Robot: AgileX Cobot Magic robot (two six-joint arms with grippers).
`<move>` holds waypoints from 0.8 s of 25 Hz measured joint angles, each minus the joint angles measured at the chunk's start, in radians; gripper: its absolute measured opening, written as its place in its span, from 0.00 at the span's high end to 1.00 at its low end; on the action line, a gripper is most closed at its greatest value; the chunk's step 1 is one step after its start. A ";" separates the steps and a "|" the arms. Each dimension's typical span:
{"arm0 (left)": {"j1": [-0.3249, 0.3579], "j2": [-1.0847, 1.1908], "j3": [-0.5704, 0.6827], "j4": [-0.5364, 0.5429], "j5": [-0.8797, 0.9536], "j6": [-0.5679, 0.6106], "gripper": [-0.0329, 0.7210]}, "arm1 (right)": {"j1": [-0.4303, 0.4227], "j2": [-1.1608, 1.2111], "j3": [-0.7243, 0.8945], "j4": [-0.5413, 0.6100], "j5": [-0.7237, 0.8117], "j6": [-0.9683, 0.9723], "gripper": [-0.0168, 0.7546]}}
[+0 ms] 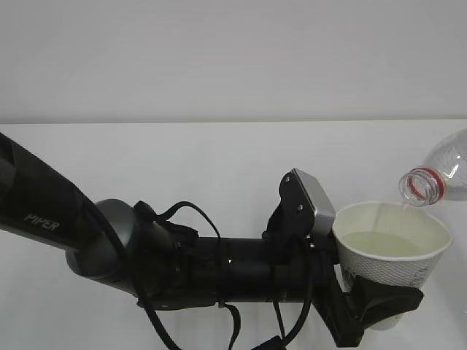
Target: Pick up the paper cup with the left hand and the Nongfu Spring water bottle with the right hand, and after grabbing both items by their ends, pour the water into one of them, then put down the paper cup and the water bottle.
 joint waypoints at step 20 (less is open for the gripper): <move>0.000 0.000 0.000 -0.003 -0.023 0.000 0.24 | 0.000 -0.002 0.000 0.000 -0.006 0.176 0.40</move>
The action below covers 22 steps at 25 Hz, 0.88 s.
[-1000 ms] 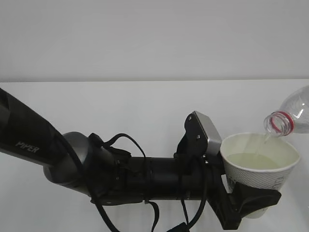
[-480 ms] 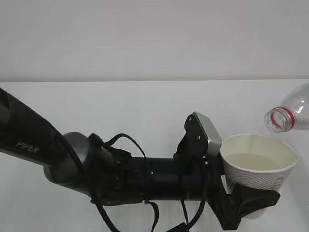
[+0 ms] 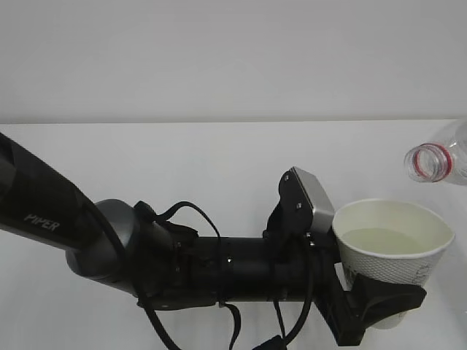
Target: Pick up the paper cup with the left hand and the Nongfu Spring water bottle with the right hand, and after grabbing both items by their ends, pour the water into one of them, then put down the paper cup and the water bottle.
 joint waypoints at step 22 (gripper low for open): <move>0.000 0.000 0.000 -0.005 -0.006 0.000 0.24 | 0.000 0.000 0.000 0.012 0.000 0.315 0.40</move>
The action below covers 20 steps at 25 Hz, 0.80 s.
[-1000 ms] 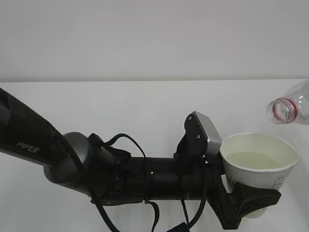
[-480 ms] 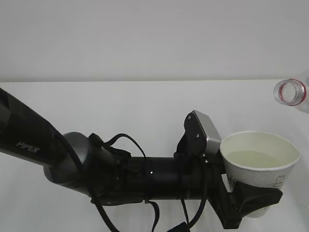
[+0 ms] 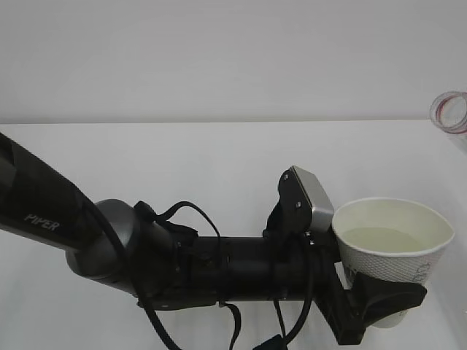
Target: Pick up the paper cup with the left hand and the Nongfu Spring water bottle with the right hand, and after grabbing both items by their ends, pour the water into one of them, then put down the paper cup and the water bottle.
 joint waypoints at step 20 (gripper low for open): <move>0.000 0.000 0.000 -0.050 0.000 0.000 0.24 | 0.000 0.000 0.000 0.013 0.000 0.660 0.40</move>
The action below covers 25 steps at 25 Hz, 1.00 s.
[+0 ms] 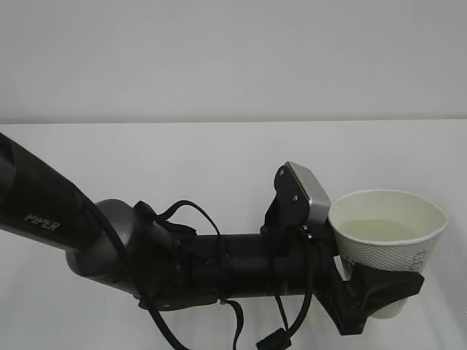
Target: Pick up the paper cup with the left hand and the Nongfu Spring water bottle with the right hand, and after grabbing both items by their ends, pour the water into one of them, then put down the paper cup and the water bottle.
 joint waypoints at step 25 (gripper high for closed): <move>0.000 0.000 0.000 -0.002 0.000 0.000 0.24 | 0.000 0.254 -0.006 0.004 -0.255 0.292 0.40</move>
